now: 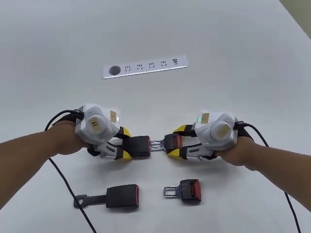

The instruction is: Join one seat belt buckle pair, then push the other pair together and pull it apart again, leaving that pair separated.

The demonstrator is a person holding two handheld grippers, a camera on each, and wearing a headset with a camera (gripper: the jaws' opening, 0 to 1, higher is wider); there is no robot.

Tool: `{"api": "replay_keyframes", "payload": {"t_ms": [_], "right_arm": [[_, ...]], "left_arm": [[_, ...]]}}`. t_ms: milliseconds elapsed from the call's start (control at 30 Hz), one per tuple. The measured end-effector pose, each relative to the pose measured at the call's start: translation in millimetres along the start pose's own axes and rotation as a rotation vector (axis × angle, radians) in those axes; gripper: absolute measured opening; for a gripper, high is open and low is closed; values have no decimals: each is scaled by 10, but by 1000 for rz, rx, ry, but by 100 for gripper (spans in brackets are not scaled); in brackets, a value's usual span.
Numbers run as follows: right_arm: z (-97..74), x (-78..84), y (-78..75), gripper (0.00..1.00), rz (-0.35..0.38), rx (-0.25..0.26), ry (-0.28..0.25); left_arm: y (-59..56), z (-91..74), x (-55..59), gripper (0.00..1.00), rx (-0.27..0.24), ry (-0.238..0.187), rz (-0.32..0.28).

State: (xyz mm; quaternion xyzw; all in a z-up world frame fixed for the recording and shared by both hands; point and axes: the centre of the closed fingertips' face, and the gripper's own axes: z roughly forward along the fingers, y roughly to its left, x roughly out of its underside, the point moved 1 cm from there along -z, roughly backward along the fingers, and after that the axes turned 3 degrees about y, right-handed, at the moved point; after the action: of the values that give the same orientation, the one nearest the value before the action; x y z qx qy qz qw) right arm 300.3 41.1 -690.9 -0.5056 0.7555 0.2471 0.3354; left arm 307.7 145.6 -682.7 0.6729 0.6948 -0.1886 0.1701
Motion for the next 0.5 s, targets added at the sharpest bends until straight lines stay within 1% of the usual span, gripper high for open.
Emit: {"api": "replay_keyframes", "payload": {"t_ms": [200, 333, 500], "right_arm": [[57, -48, 11, 35, -15, -24, 4], [81, -75, 16, 35, -20, -23, 1], [69, -81, 6, 35, -3, -22, -6]], "left_arm": [[-25, -4, -26, 33, 5, 4, 6], [-30, -13, -32, 33, 7, 10, 15], [-14, -3, -15, 33, 9, 9, 20]]}}
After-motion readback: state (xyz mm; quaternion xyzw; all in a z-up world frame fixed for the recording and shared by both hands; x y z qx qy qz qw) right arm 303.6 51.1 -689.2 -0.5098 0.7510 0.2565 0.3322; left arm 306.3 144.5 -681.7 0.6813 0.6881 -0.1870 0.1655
